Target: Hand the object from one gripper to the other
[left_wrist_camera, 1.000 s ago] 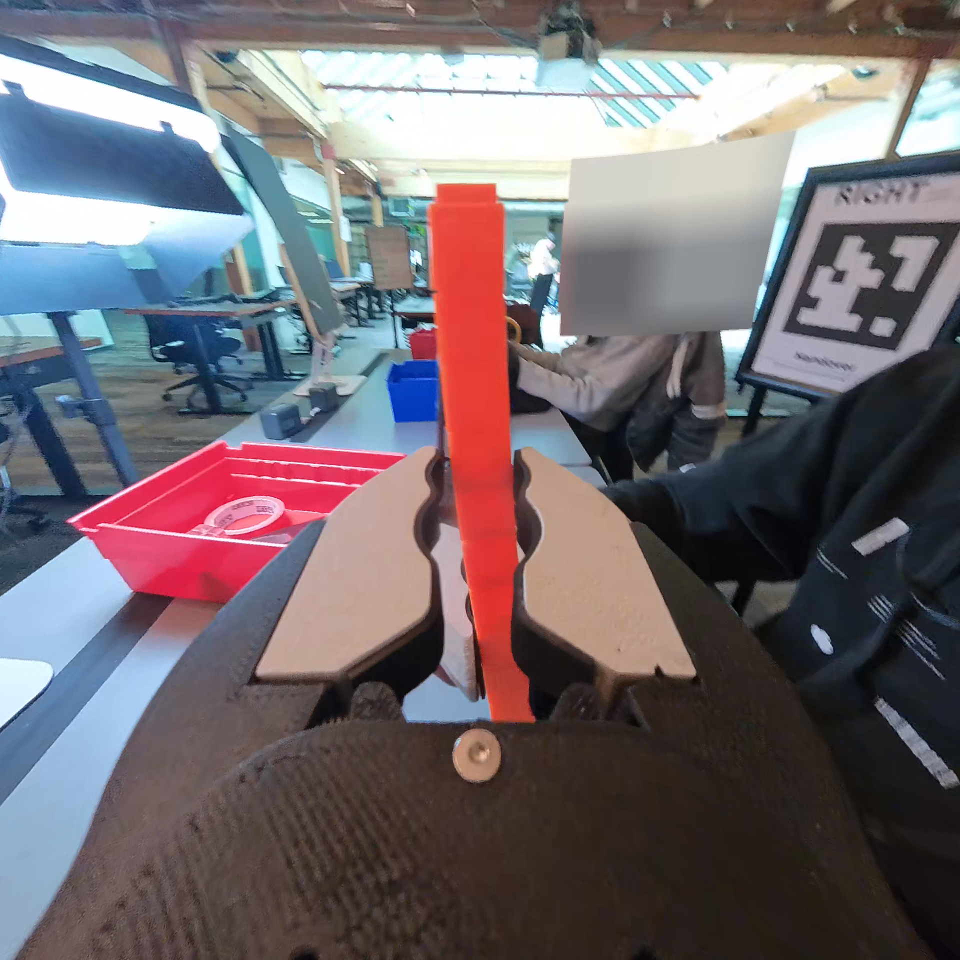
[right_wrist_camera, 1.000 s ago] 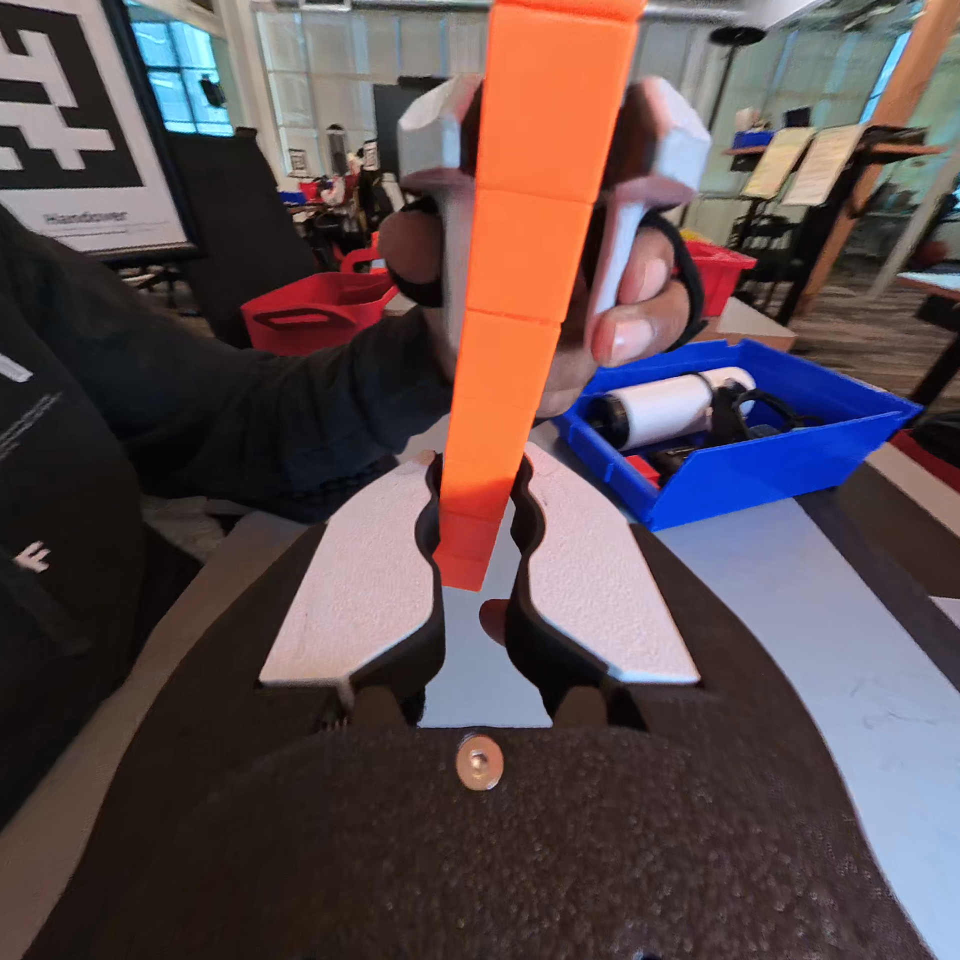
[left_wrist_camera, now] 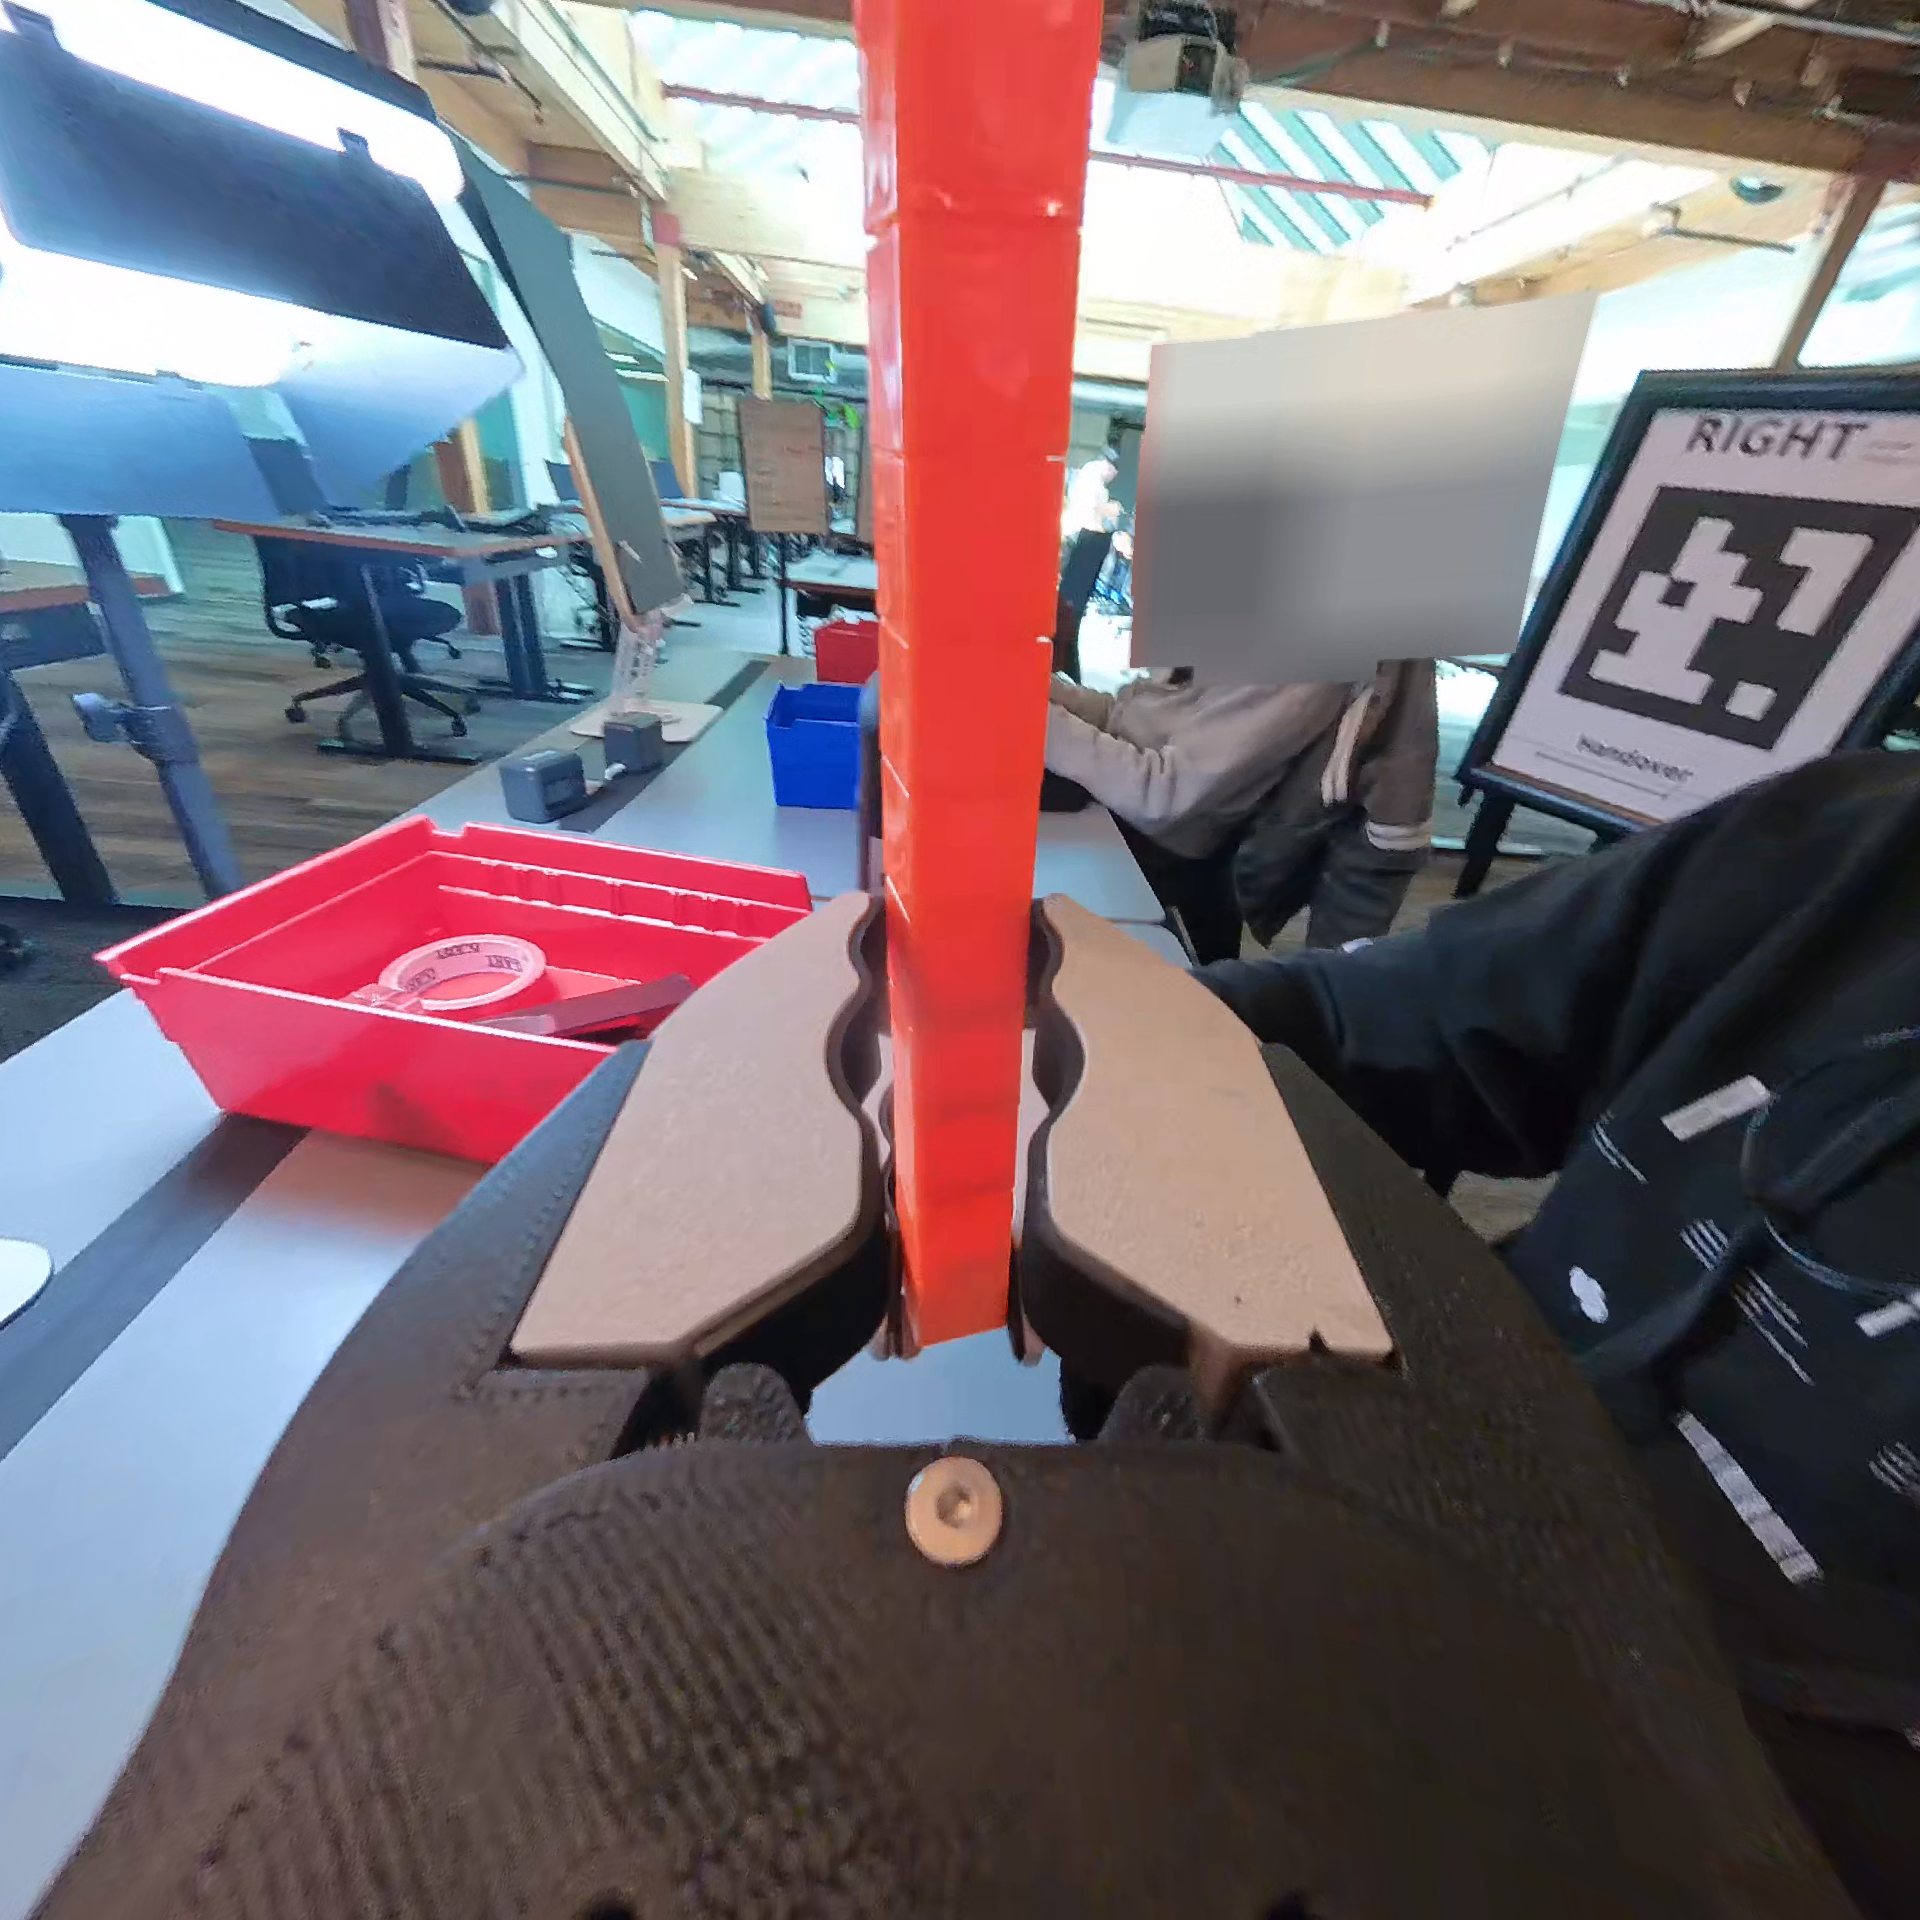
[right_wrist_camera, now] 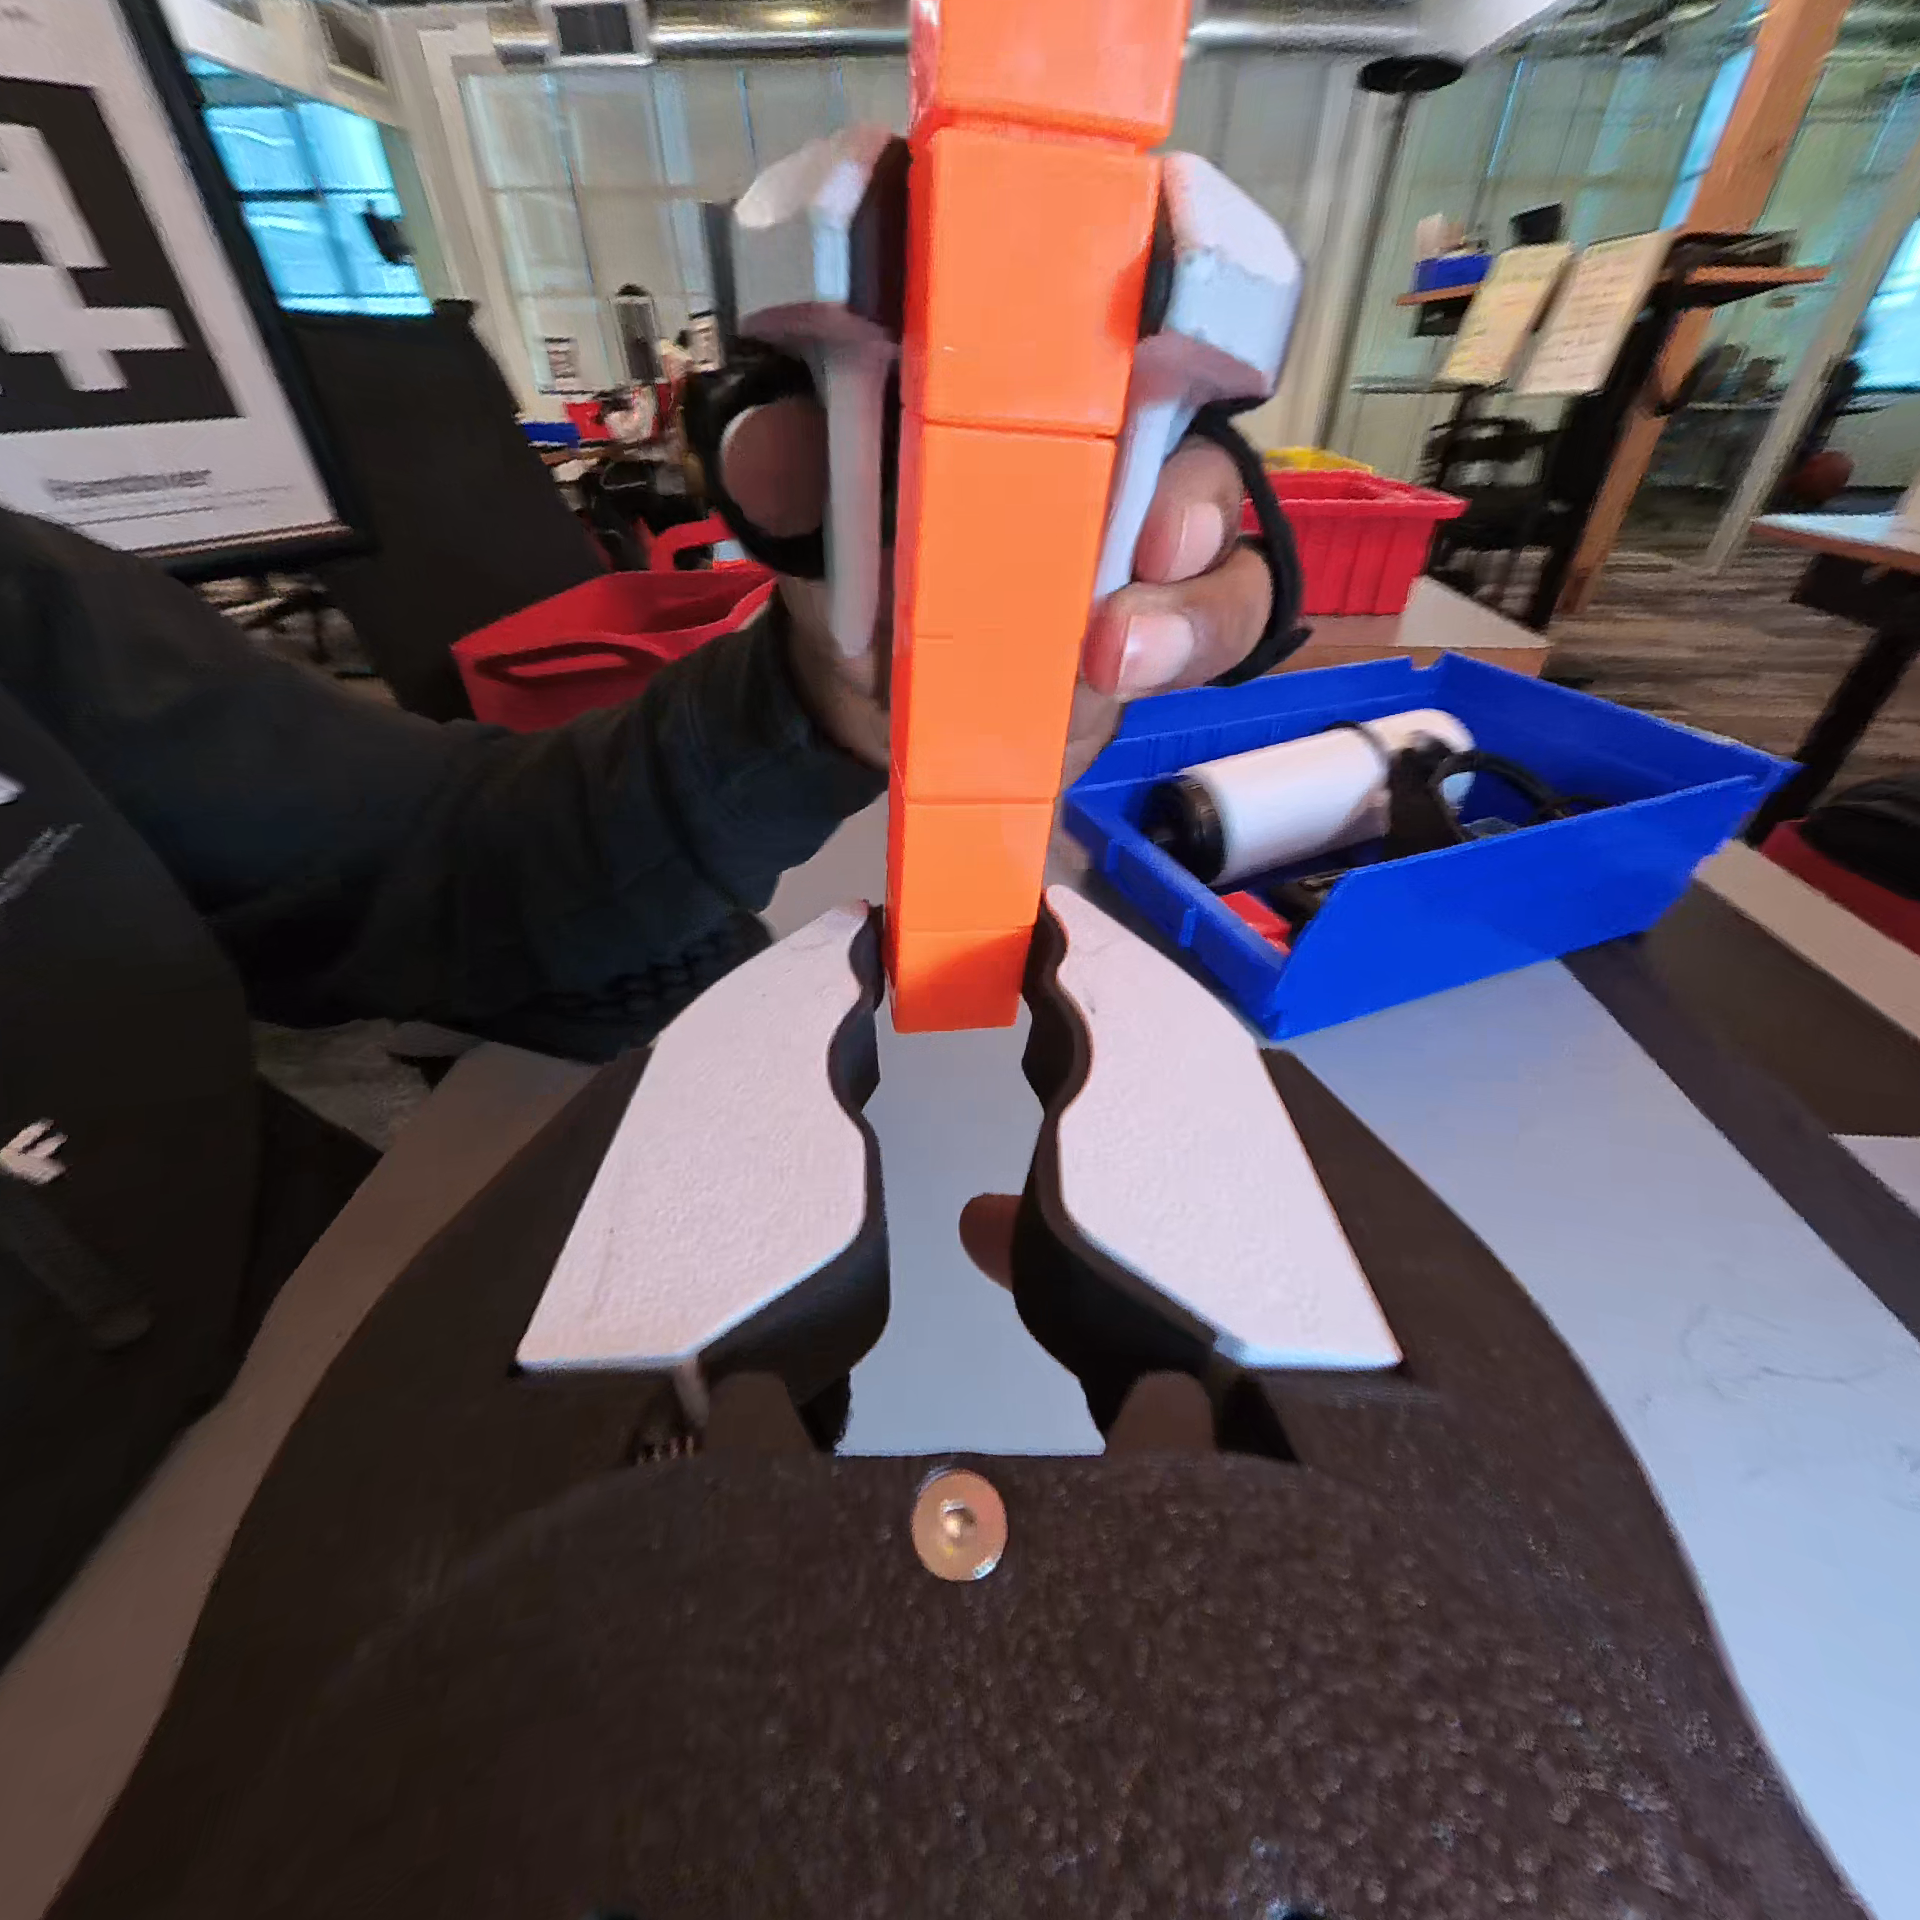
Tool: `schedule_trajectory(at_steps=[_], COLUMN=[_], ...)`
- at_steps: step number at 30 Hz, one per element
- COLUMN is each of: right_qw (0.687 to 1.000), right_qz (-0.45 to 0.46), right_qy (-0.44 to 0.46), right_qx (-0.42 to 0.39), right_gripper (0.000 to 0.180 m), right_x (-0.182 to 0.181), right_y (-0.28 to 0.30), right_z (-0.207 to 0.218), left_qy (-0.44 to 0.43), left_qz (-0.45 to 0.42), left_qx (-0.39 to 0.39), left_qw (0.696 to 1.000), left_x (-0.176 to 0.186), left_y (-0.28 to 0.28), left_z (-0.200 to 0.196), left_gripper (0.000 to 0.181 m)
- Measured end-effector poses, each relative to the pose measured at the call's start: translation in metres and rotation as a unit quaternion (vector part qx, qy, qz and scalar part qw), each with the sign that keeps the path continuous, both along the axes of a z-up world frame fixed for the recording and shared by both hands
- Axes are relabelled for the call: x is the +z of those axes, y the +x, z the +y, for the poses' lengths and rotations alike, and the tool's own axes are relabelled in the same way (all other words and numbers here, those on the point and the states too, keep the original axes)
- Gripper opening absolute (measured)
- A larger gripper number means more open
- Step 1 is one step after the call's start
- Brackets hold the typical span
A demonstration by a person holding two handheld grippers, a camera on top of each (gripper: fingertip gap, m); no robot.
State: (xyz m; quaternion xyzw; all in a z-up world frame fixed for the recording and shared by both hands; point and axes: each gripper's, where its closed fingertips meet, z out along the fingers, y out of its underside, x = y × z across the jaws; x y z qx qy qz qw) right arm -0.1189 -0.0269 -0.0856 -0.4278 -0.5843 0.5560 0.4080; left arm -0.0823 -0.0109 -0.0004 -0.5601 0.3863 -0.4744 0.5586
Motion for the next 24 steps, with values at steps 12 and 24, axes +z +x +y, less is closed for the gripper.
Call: schedule_trajectory(at_steps=[12, 24], right_qw=[0.946, 0.990], right_qz=[0.066, 0.041], right_qy=[0.017, 0.065], right_qx=[-0.317, -0.115], right_gripper=[0.023, 0.046], right_x=[0.031, 0.050], right_y=[0.005, 0.020], right_z=[0.070, 0.025], left_qy=[0.042, 0.021], left_qz=[0.129, 0.105], left_qx=[0.203, 0.065], left_qw=[0.970, 0.992], left_x=[-0.035, -0.028], left_y=[0.003, -0.002], left_z=[0.047, 0.018], left_gripper=[0.038, 0.027])
